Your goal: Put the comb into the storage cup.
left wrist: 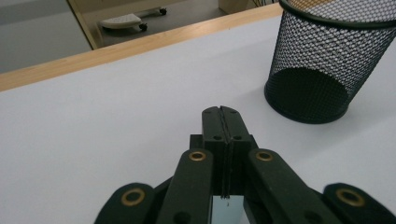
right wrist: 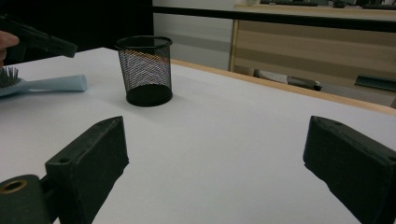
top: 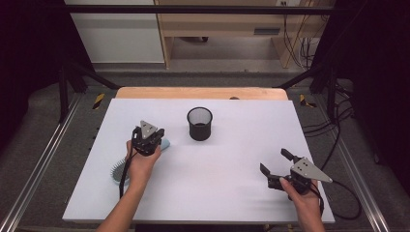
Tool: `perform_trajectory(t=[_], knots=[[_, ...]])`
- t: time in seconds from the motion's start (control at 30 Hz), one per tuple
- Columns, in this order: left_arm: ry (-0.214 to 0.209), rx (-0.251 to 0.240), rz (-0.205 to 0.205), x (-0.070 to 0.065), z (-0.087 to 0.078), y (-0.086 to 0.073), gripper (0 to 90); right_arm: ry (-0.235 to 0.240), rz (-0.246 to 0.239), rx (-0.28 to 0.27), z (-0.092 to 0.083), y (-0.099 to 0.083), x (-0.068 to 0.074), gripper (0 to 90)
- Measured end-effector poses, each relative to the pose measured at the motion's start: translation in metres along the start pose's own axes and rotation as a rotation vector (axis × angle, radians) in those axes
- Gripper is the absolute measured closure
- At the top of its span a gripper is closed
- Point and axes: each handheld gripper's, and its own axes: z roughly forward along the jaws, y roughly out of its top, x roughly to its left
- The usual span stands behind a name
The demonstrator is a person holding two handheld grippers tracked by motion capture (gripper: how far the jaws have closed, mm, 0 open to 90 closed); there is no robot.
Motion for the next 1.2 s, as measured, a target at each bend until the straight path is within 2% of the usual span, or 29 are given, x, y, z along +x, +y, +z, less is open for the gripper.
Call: perform_trajectory(t=[0.03, 0.13, 0.2, 0.4, 0.5, 0.57, 0.7, 1.2], knots=[[0.007, 0.02, 0.003, -0.001, 0.003, -0.002, 89.9, 0.001, 0.0, 0.0, 0.0, 0.0, 0.0, 6.5], [0.014, 0.035, -0.003, 0.0, 0.005, -0.004, 89.9, 0.003, 0.0, 0.001, 0.0, 0.0, 0.0, 6.5], [0.035, 0.053, 0.003, -0.001, 0.008, -0.007, 89.9, 0.003, -0.003, 0.004, 0.001, -0.001, 0.001, 6.5], [0.039, 0.069, 0.014, -0.001, 0.011, -0.008, 89.9, 0.004, -0.004, 0.005, 0.001, -0.001, 0.001, 6.5], [0.041, 0.09, 0.017, 0.0, 0.012, -0.009, 90.0, 0.005, -0.004, 0.009, 0.001, -0.001, 0.001, 6.5], [0.046, 0.113, 0.036, 0.0, 0.014, -0.009, 90.0, 0.005, -0.006, 0.008, 0.002, -0.001, 0.001, 6.5], [0.04, 0.151, 0.048, -0.001, 0.017, -0.009, 90.0, 0.007, -0.007, 0.012, 0.002, -0.001, 0.002, 6.5], [0.025, 0.177, 0.032, 0.004, 0.021, -0.005, 89.9, 0.009, -0.009, 0.016, 0.002, -0.002, 0.003, 6.5]])
